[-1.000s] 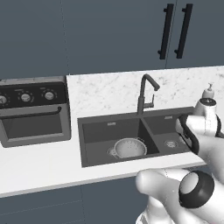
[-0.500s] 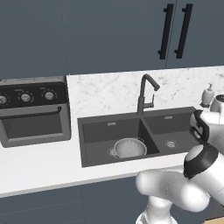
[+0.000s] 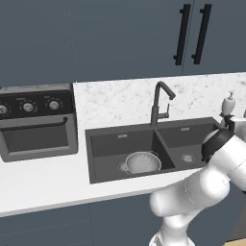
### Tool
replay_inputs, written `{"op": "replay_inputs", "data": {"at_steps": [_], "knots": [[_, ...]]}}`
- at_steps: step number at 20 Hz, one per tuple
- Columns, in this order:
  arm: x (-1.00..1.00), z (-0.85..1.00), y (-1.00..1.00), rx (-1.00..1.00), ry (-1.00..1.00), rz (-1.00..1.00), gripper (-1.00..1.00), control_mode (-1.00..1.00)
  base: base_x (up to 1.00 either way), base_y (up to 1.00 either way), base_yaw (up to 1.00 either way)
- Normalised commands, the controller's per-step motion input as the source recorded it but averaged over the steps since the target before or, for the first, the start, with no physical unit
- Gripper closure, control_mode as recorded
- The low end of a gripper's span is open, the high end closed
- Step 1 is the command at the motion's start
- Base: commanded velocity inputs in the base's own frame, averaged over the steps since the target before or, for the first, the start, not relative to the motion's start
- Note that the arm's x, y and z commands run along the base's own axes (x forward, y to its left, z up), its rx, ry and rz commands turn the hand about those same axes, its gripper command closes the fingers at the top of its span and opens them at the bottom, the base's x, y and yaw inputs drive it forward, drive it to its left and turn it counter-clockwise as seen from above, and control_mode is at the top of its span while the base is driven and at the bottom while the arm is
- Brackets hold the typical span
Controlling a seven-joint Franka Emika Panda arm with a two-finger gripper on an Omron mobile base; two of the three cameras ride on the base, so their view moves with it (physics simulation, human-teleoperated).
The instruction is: Put the colander in the sink, put the apple in the colander, and turn on the sink faucet and pour water over the colander.
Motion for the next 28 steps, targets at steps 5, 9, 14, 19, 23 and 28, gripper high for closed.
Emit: {"op": "replay_inputs", "data": {"at_steps": [5,9,14,19,23,28], "knots": [[0.05,0.0,-0.39,0.13,0.0,-0.19,-1.0,-1.0,0.0,0.0,0.0],[0.24,-0.06,-0.36,0.13,-0.01,-0.18,-1.0,-1.0,0.0,0.0,0.0],[0.16,-0.19,-0.26,0.04,-0.02,-0.16,-1.0,-1.0,0.0,0.0,0.0],[0.01,-0.23,-0.24,0.0,-0.02,-0.09,-1.0,-1.0,0.0,0.0,0.0],[0.0,-0.13,-0.09,0.0,0.0,-0.05,-1.0,-1.0,0.0,0.0,0.0],[0.16,-0.14,-0.08,0.0,0.0,-0.03,-1.0,-1.0,0.0,0.0,0.0]]}}
